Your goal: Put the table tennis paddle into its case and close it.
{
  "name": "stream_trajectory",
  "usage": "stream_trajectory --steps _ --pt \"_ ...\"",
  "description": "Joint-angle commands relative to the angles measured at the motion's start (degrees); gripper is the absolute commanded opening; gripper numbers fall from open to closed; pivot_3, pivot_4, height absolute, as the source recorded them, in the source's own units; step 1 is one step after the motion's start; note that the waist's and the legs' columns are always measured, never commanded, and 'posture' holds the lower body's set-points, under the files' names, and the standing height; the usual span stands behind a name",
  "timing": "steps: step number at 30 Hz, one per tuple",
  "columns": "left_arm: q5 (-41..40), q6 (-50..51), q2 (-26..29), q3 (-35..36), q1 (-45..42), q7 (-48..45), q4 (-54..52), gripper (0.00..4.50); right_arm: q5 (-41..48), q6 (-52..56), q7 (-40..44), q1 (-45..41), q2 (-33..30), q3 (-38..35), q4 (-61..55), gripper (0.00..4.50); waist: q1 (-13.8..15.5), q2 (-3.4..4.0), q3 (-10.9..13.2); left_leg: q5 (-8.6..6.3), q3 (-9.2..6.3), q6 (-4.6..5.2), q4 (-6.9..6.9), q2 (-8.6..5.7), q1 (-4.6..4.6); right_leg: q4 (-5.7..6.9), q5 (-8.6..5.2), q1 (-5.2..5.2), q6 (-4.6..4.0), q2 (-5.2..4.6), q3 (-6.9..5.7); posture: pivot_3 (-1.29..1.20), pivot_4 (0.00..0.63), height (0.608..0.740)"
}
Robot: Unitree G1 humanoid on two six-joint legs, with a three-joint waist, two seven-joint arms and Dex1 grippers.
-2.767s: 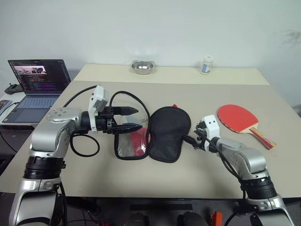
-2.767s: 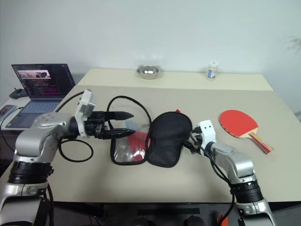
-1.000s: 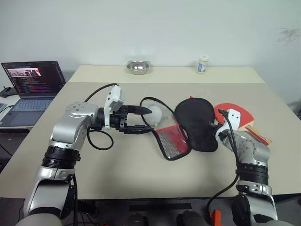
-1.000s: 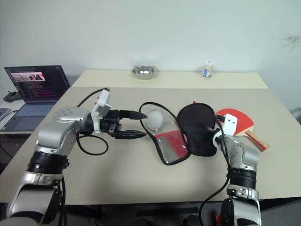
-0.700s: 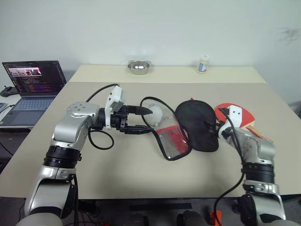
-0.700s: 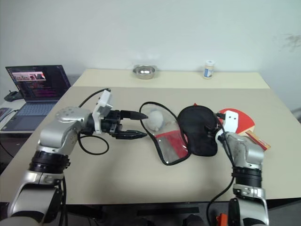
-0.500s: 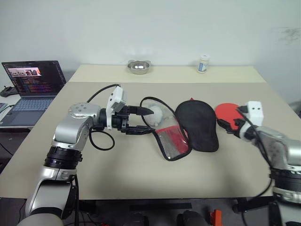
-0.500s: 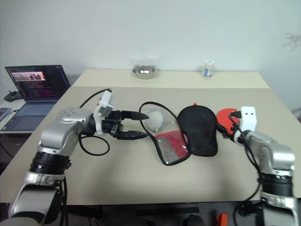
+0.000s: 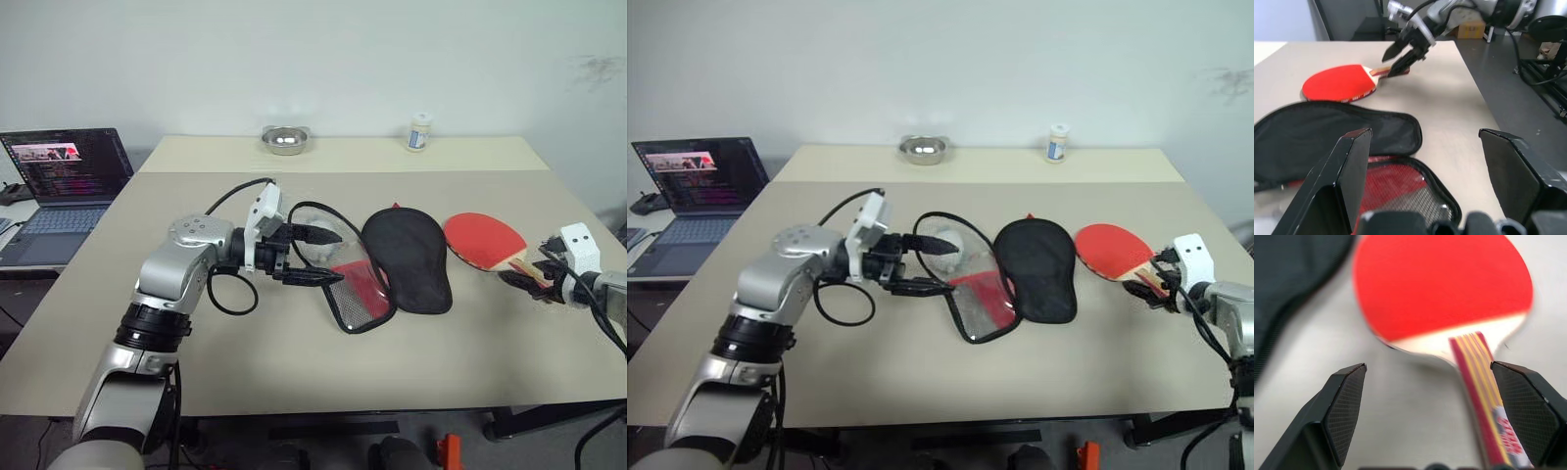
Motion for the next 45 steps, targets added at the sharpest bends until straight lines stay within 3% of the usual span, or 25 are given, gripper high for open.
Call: stream_trajectory --steps 1,11,21,24,30,33,40,45 --pt "0.21 -1.09 0.00 0.36 -1.96 -0.83 0.12 3.83 -2.37 -4.27 2.18 -5.84 -0.40 0.70 8.49 4.47 -0.01 0.00 0.00 0.00 -0.01 0.00 0.00 0.00 0.00 0.00 0.00 0.00 0.00 0.01 0.00 0.00 0.150 0.740" --pt "1.35 -2.42 -0.03 0.60 -2.42 -1.46 1.86 3.83 -10.89 -14.50 3.92 -15.07 1.69 5.54 32.01 4.47 0.10 -0.02 0.03 0.00 0.00 -0.01 0.01 -0.02 -0.03 -0.03 0.01 0.01 -0.02 -0.02 0.00 0.00 0.150 0.740" --pt "1.80 -3.33 0.05 0.93 -2.10 -1.23 2.42 3.83 -10.71 -14.30 6.49 -17.51 3.91 3.42 36.67 4.47 0.01 -0.03 0.02 0.01 0.00 -0.03 0.06 0.00 0.03 0.01 0.02 0.09 -0.02 -0.03 0.00 0.00 0.150 0.740" --pt "1.82 -3.60 -0.17 0.91 -2.14 -1.13 2.62 3.83 -10.72 -13.99 4.25 -17.81 4.80 2.46 36.20 3.90 -0.15 -0.02 0.02 0.01 0.00 -0.03 0.05 0.02 0.06 0.04 0.02 0.08 -0.02 -0.01 0.01 0.00 0.150 0.740" --pt "1.90 -3.69 -0.51 0.94 -2.30 -0.73 2.68 3.83 -10.43 -12.68 -1.16 -17.75 6.08 0.20 34.70 1.87 -0.26 -0.03 0.02 0.03 0.02 -0.06 0.05 0.03 0.11 0.10 0.02 0.08 -0.03 0.00 0.04 0.00 0.150 0.740" --pt "1.94 -3.66 -0.62 0.99 -2.29 -0.45 2.61 3.83 -9.95 -11.77 -3.23 -17.52 6.45 -1.06 33.43 1.25 -0.27 -0.03 0.02 0.05 0.02 -0.09 0.05 0.03 0.13 0.13 0.02 0.09 -0.03 0.00 0.05 0.00 0.150 0.740" --pt "1.95 -3.50 -0.12 1.56 -1.95 0.42 2.39 3.83 -7.36 -5.57 -6.93 -16.95 5.03 -5.28 22.65 1.09 0.01 0.09 0.09 0.07 0.02 -0.12 0.04 0.01 0.10 0.17 0.02 0.05 -0.03 -0.03 0.06 0.00 0.150 0.740" --pt "1.79 -3.15 0.89 2.55 -1.11 1.25 2.07 3.83 -2.20 8.51 -9.48 -11.41 5.77 -9.39 -3.04 1.09 0.03 0.26 0.20 0.07 0.01 -0.12 0.02 0.01 -0.07 0.15 0.02 -0.11 -0.03 -0.04 0.05 0.00 0.150 0.740"
